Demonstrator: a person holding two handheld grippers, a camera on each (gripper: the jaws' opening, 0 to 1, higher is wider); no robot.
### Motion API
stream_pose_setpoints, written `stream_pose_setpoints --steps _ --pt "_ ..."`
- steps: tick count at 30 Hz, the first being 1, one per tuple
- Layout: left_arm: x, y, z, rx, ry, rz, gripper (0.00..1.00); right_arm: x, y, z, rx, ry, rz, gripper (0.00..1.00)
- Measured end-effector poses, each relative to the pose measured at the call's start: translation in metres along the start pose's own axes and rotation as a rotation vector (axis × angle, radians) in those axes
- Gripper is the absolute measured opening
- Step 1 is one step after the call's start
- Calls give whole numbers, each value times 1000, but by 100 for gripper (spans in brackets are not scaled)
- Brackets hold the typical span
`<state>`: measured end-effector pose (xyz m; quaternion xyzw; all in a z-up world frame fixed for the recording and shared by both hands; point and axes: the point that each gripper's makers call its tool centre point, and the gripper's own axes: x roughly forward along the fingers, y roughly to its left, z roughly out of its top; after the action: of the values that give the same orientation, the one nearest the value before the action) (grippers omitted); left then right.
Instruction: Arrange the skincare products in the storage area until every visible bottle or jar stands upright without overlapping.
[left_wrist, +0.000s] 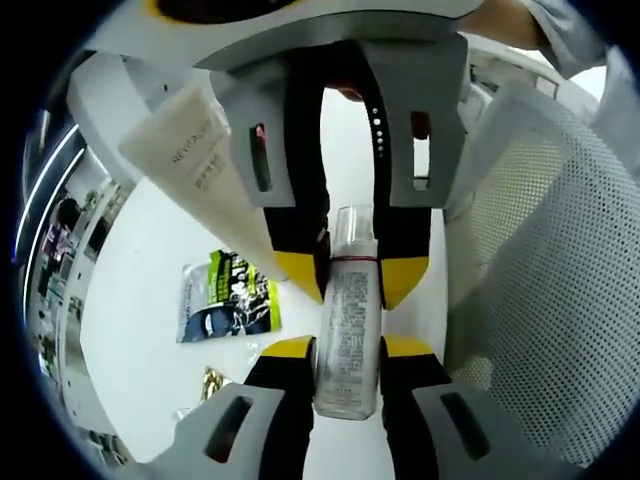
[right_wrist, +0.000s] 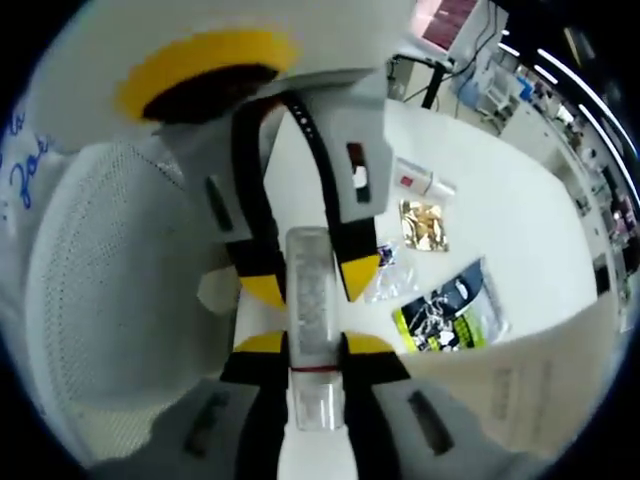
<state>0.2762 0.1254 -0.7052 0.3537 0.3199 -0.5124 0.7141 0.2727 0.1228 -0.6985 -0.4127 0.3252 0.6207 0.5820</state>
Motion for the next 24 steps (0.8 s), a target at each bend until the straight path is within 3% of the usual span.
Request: stream_pose_setpoints --steps 13,20,24 --pt "3 -5 -2 31 9 -26 18 9 2 -6 7 -34 10 21" --pt "3 -9 -1 7 6 -46 18 11 4 -6 40 -64 16 22" --pt "2 -10 -3 13 15 -53 18 13 2 -15 36 -50 -1 27"
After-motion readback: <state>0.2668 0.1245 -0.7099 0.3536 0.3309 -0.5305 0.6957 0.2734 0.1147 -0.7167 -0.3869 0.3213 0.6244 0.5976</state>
